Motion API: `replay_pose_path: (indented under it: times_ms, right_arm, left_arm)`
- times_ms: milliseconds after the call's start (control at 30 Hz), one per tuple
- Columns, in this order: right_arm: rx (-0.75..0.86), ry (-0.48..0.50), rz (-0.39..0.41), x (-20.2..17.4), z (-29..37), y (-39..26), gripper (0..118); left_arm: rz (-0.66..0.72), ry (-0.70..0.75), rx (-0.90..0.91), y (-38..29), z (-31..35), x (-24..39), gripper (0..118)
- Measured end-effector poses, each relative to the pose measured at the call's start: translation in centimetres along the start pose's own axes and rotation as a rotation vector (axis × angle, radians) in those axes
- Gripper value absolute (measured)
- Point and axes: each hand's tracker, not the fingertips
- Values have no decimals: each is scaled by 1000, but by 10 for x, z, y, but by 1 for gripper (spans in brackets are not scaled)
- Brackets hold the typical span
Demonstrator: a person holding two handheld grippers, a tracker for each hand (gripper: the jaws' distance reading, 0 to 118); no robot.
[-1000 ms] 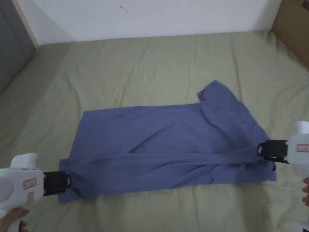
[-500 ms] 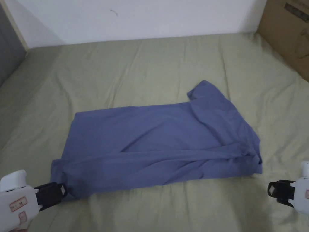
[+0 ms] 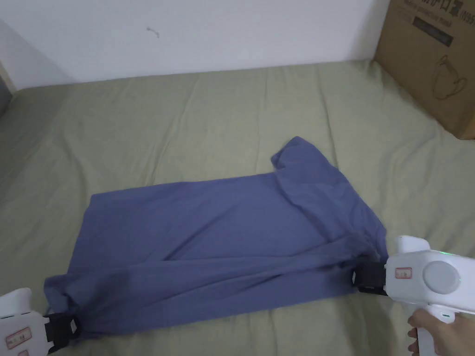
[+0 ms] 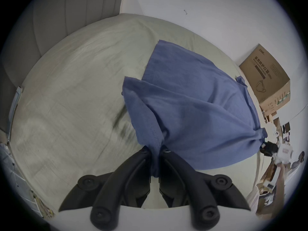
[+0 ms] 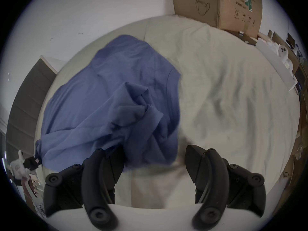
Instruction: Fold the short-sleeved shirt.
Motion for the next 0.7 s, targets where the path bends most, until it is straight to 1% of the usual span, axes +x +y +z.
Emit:
replay_pose_path:
  times_ms: [33,67,100,133,167,200,267,333,400,467,500,633,700]
  right_arm:
    - [-28,-23,10,-4,-3,4,80]
    - [-12,-36,61,-8,-2,5,79]
    - [7,-42,110,-13,3,6,74]
    - [11,-29,155,-18,10,5,54]
    - [15,-38,181,-20,11,6,38]
    - [7,-11,161,-19,10,9,22]
    - [-15,-3,139,-15,11,12,17]
    - [3,29,97,-7,23,10,12]
    - [33,62,95,-1,45,3,11]
    - [43,111,71,6,64,-2,10]
    - [40,118,55,10,73,-7,10]
    - [23,124,79,19,110,-45,10]
    - [0,137,48,27,119,-72,10]
  left_arm:
    - [-43,19,4,0,2,5,7]
    - [-85,32,-2,0,4,10,7]
    - [-131,44,-3,2,5,12,7]
    - [-164,50,1,3,7,15,7]
    - [-173,48,1,5,9,17,7]
    - [-160,43,2,8,12,19,7]
    - [-163,36,13,11,22,22,7]
    - [-151,20,30,14,33,21,7]
    - [-140,-4,45,14,46,16,7]
    - [-143,-21,49,9,59,16,7]
    - [-150,-12,50,6,67,15,7]
    - [-186,10,36,-26,93,8,7]
    - [-180,21,14,-49,101,3,7]
